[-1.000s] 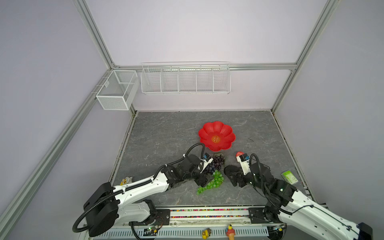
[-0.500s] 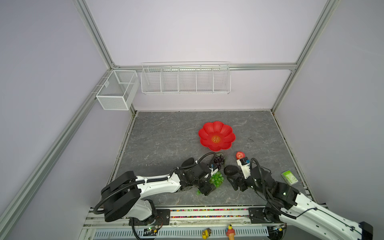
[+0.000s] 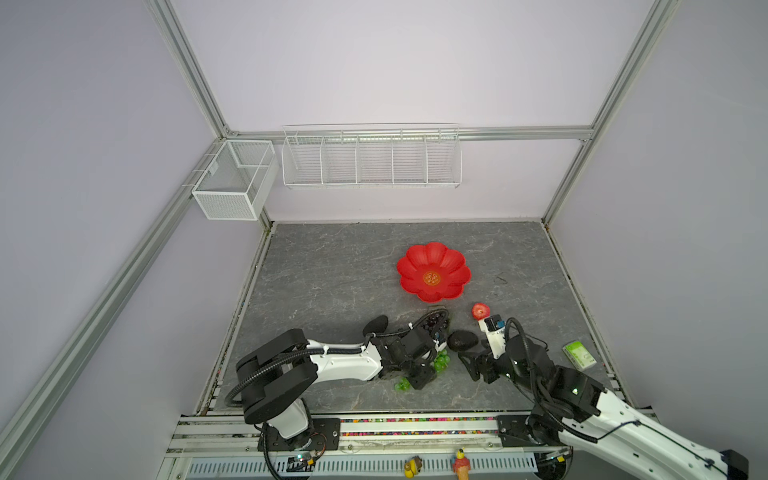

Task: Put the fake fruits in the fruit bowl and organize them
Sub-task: 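Grasp the green grapes with the left gripper and carry them over the red bowl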

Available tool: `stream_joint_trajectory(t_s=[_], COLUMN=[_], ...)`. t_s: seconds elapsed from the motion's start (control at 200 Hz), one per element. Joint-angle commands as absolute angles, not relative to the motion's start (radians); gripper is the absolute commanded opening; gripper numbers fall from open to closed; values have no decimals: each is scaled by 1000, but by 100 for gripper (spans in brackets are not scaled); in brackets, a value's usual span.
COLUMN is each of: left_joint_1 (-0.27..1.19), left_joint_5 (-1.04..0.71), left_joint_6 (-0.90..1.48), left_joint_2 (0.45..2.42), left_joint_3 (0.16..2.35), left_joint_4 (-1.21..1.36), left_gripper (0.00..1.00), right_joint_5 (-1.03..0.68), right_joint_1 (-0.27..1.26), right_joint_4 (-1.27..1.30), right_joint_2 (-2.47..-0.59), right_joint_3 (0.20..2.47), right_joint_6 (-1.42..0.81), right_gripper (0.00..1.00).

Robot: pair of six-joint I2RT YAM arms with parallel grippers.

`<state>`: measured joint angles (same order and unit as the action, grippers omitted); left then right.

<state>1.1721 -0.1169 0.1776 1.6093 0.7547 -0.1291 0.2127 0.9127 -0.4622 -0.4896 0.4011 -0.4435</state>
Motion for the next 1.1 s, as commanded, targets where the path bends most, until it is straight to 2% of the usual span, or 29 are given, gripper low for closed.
stream_joint_trajectory(t_s=[0.0,0.335,0.535,0.77,0.92,1.095], left_joint_1=[1178,1176,1165,1034,929,855], left_joint_5=[-107,-120,-88,-219,-277,-202], left_joint_6=[175,169,181,142,83,21], left_joint_2=[1607,1404,1262,1125,1189,1429], left_joint_3=[750,658,610,649,775,1037], left_joint_4=[-118,-64,-41,-18,-9,-56], left_gripper=[47,31,30,29,29,29], right_joint_5=[229,257,258,264,178,75], right_joint_1=[920,920,918,889,790,633], right_joint_4=[-485,-480,-371,-265,-238,-200], right_joint_2=[-458,-443,-490,-582,-652,-737], right_joint_3=[399,406,414,470,530,588], right_joint_6=[-464,-447,-433,-389,-369,-359], right_gripper=[88,88,88,89,89,89])
